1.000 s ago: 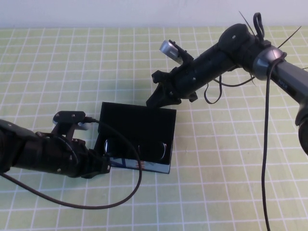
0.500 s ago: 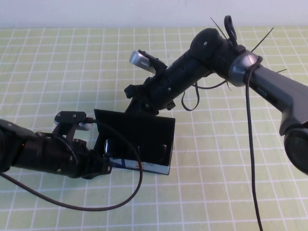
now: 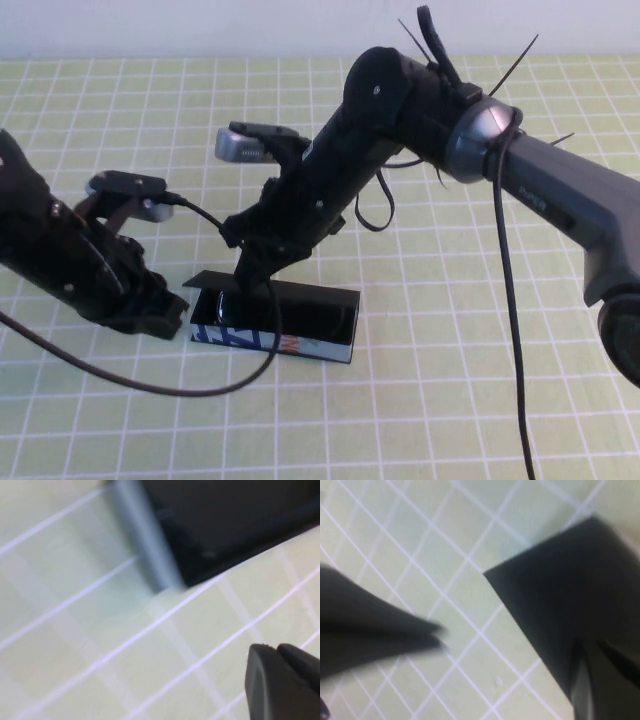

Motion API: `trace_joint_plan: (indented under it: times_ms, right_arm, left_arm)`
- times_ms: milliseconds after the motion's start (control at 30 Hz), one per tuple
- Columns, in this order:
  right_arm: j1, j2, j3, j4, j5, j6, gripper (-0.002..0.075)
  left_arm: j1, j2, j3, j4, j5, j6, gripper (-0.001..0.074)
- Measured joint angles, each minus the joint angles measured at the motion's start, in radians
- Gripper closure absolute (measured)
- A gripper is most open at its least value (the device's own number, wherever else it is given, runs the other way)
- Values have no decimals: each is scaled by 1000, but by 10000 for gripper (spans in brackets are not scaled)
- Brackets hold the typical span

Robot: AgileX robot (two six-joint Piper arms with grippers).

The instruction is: Return glasses to glasses case

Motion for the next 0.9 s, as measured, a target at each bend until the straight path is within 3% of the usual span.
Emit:
trace_joint_plan:
  times_ms: [133, 267, 633, 900]
  right_arm:
    - [14, 0, 61, -24, 0, 2, 743]
    - [16, 0, 102, -80, 0, 2, 743]
    - [16, -53, 112, -207, 0, -5, 743]
    - [14, -268, 112, -303, 4, -9, 743]
  left_arm:
    - [0, -96, -40, 174, 32, -236, 738]
    - [0, -208, -40, 223, 33, -334, 738]
    - [0, -510, -40, 230, 45, -363, 738]
    - [0, -753, -6, 240, 0, -361, 738]
